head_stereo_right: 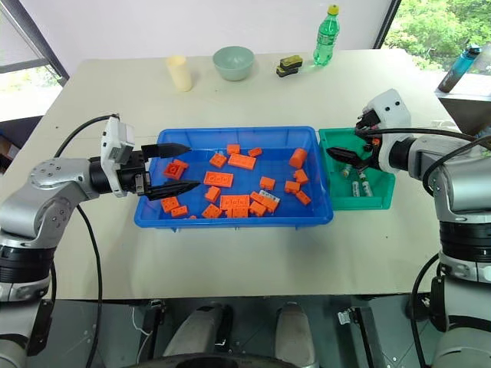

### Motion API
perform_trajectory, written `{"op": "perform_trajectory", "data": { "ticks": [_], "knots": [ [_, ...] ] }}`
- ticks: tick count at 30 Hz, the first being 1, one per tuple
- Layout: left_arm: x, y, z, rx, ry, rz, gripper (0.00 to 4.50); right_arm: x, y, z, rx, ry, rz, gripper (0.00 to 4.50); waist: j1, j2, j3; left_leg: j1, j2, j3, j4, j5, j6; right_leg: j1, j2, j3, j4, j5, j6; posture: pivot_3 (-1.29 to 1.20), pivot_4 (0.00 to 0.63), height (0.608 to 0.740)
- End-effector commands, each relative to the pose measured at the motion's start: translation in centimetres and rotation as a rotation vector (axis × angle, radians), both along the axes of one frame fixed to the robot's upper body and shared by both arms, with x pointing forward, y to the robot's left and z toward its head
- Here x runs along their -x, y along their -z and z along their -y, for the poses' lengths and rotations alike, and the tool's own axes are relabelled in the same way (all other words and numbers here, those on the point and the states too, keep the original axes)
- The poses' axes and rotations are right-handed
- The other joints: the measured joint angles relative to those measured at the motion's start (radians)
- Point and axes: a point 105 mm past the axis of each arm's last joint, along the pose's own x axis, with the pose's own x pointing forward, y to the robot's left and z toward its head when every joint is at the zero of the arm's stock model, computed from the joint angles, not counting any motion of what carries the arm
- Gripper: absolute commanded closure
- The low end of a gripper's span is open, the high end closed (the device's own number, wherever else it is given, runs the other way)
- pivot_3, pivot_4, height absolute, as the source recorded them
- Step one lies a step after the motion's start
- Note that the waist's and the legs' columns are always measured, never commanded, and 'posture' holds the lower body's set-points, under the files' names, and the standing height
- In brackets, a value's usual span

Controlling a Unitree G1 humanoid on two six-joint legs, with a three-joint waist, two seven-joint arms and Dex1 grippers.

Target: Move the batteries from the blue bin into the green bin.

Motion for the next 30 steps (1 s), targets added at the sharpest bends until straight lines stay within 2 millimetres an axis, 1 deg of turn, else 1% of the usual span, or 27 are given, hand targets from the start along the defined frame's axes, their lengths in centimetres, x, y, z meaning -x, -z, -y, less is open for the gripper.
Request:
{"op": "perform_trajectory", "data": {
  "ticks": [1,4,6,8,11,14,18,23,30],
  "knots": [
    [0.3,-0.9,0.3,-0.003,0.022,0.045,0.0,0.2,-2.4,-1.4,0.059,-0.127,0.086,0.06,-0.001,0.0,0.0,0.0,0.0,0.0,0.0,0.0,0.0,0.0,0.0,0.0,0.0,0.0,0.0,0.0,0.15,0.73],
    [0.4,-0.9,0.2,-0.009,0.027,0.043,0.0,1.2,-2.8,-3.7,0.157,-0.364,0.097,0.06,-0.003,0.0,0.0,0.0,0.0,0.0,0.0,0.0,0.0,0.0,0.0,0.0,-0.001,0.0,0.0,0.0,0.15,0.73],
    [0.4,-0.8,0.2,-0.011,0.028,0.042,0.0,1.6,-2.3,-4.7,0.221,-0.495,0.06,0.06,-0.003,0.0,0.0,0.0,0.0,0.0,0.0,0.0,0.0,0.0,0.0,0.0,-0.001,0.0,0.0,0.0,0.15,0.73],
    [0.4,-0.8,0.2,-0.013,0.028,0.043,0.0,1.4,-1.2,-5.2,0.265,-0.559,0.009,0.06,-0.003,0.0,0.0,0.0,0.001,0.0,0.0,0.0,0.0,0.0,0.001,0.0,-0.001,0.0,0.0,0.0,0.15,0.73],
    [0.4,-0.9,0.3,-0.01,0.023,0.048,0.0,-0.1,1.1,-5.8,0.351,-0.575,-0.056,0.06,-0.004,0.0,0.0,0.0,0.001,0.0,0.0,0.0,0.0,0.0,0.001,0.0,-0.001,0.0,0.0,0.0,0.15,0.73],
    [0.8,-0.7,0.4,-0.007,0.018,0.049,0.0,-1.6,2.7,-7.1,0.36,-0.565,-0.077,0.06,-0.004,0.0,0.0,0.0,0.001,0.0,0.0,0.0,0.0,0.0,0.0,0.0,-0.001,0.0,0.0,0.0,0.15,0.73],
    [1.2,-0.6,0.0,-0.01,-0.006,0.047,0.0,-1.9,4.5,-9.2,0.328,-0.595,-0.117,0.06,-0.003,0.0,0.0,0.0,0.001,-0.001,0.0,0.0,0.0,-0.001,0.0,0.0,-0.001,0.0,0.0,0.0,0.15,0.73],
    [1.4,-0.7,-0.6,-0.015,-0.032,0.049,0.0,-1.4,5.6,-10.9,0.296,-0.635,-0.149,0.06,-0.001,0.0,0.0,0.0,0.0,-0.002,0.0,0.0,0.0,0.0,0.0,0.0,-0.001,0.0,0.0,0.0,0.15,0.73],
    [1.6,-0.7,-0.7,-0.017,-0.041,0.049,0.0,-0.9,5.6,-11.6,0.314,-0.646,-0.147,0.06,-0.003,0.0,0.0,0.0,0.0,-0.002,0.0,0.0,0.0,-0.001,0.0,0.0,-0.001,0.0,0.0,0.0,0.15,0.73]
  ]
}}
